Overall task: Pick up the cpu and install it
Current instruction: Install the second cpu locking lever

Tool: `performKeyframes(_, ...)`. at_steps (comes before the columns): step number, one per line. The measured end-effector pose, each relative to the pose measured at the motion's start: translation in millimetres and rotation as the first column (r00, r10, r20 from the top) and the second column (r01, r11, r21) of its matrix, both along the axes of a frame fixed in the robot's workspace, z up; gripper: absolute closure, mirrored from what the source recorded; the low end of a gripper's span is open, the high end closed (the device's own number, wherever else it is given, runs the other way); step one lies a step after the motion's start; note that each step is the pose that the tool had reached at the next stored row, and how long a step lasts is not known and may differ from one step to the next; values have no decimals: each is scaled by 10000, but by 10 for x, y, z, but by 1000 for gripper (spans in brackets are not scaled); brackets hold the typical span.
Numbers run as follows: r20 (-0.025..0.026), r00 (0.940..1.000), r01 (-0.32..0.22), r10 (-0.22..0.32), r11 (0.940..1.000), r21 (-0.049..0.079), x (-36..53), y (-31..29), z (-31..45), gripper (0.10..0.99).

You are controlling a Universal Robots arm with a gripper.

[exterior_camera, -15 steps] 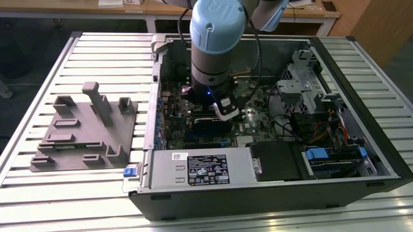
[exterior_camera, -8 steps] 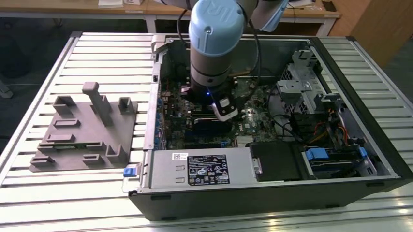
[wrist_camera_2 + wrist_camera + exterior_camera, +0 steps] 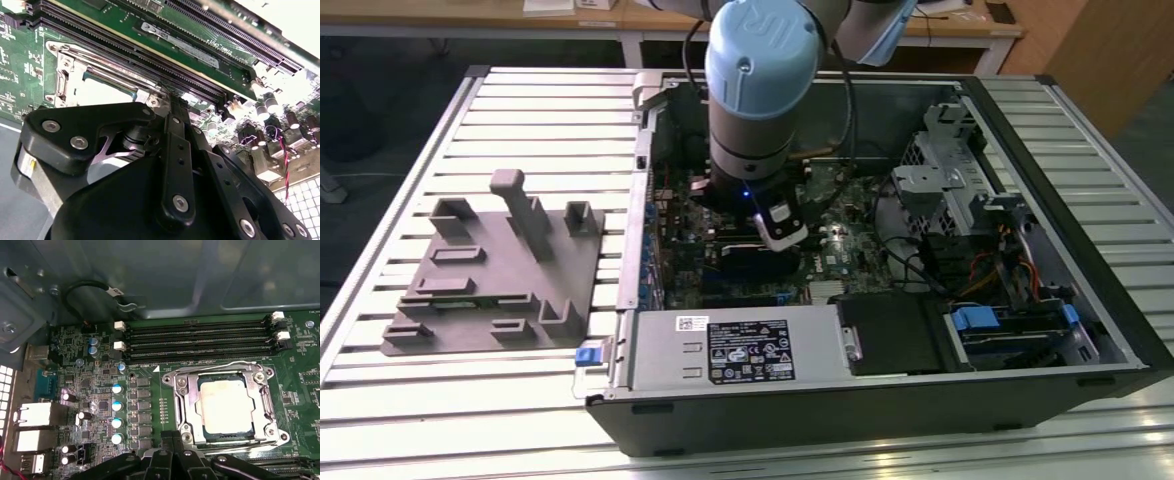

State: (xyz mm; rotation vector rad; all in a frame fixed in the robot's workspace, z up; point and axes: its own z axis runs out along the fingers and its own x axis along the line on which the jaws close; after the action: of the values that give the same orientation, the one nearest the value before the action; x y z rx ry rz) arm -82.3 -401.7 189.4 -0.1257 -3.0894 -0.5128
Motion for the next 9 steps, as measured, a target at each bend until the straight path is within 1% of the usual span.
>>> performKeyframes(2,0,10000,1,-1,10000,8,-1,4,-14,980)
performKeyframes(5,1,10000,0,0,10000,20,-2,4,-14,980)
performKeyframes(9,5,10000,2,-2,10000,93,-3,5,5,980)
